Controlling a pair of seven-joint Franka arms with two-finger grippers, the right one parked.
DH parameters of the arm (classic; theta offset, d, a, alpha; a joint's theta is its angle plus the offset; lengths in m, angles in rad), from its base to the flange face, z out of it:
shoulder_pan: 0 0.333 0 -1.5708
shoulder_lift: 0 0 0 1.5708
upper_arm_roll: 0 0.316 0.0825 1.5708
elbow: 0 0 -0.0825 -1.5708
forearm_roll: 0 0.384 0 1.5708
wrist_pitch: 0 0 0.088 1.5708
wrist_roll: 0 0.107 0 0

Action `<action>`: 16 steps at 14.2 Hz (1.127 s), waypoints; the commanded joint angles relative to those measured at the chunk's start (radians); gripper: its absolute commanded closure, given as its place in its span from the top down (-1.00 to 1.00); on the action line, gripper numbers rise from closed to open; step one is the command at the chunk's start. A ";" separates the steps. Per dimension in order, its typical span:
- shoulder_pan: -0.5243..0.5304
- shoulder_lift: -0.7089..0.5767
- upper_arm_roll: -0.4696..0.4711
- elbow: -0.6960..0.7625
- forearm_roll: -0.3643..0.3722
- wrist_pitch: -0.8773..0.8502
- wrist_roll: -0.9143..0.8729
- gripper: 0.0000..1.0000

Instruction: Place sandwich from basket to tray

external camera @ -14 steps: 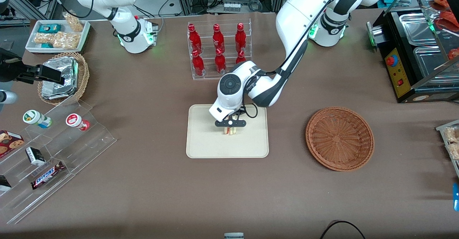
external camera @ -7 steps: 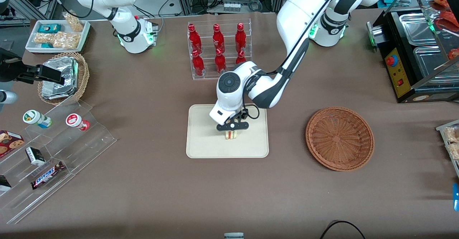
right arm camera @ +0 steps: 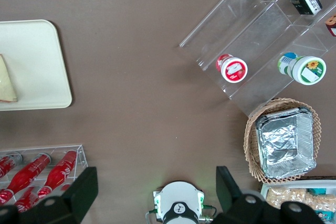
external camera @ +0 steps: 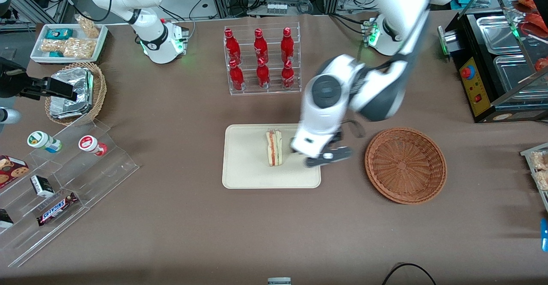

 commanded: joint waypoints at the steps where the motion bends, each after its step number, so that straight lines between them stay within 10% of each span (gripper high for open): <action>1: 0.124 -0.190 -0.010 -0.174 -0.026 -0.081 0.130 1.00; 16: 0.550 -0.377 -0.004 -0.181 0.008 -0.421 0.661 1.00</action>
